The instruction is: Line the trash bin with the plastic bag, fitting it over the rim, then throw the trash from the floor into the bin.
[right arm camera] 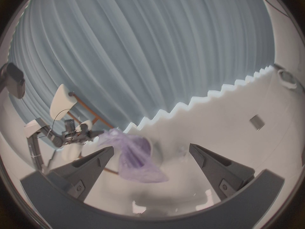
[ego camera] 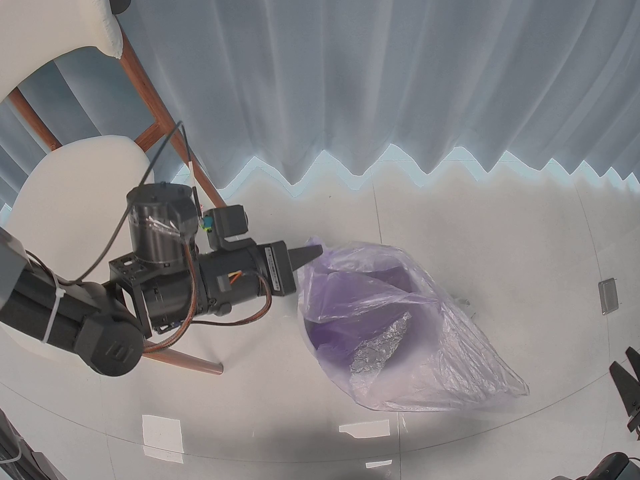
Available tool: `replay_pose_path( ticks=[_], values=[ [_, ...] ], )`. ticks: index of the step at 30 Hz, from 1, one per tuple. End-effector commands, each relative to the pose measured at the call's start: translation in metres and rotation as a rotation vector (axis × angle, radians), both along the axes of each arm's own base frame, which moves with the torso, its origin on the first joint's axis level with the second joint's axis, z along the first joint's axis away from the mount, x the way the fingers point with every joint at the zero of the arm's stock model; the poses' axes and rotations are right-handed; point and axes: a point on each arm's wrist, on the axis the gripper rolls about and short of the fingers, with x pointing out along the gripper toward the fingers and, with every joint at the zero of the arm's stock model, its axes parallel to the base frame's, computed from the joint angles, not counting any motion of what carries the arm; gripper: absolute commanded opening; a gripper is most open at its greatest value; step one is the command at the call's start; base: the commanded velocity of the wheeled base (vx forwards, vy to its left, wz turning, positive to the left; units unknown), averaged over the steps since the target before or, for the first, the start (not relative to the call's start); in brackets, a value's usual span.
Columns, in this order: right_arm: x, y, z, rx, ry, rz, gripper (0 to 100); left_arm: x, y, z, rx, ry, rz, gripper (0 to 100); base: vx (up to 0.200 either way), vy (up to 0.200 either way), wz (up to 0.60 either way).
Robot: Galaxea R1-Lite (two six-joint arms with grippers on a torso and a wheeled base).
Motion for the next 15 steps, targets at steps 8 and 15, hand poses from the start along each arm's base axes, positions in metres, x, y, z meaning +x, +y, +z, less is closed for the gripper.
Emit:
replay_pose_path(
  ticks=[8,15],
  values=[
    [0.089,0.047,0.018,0.001,0.425,0.361,100,-0.003,0.008,0.048,-0.042,-0.058,-0.043,0,0.0,0.0,0.0],
    [0.113,0.052,0.031,0.05,0.427,0.4,100,-0.011,0.013,0.042,-0.033,-0.045,-0.046,0,0.0,0.0,0.0]
  ],
)
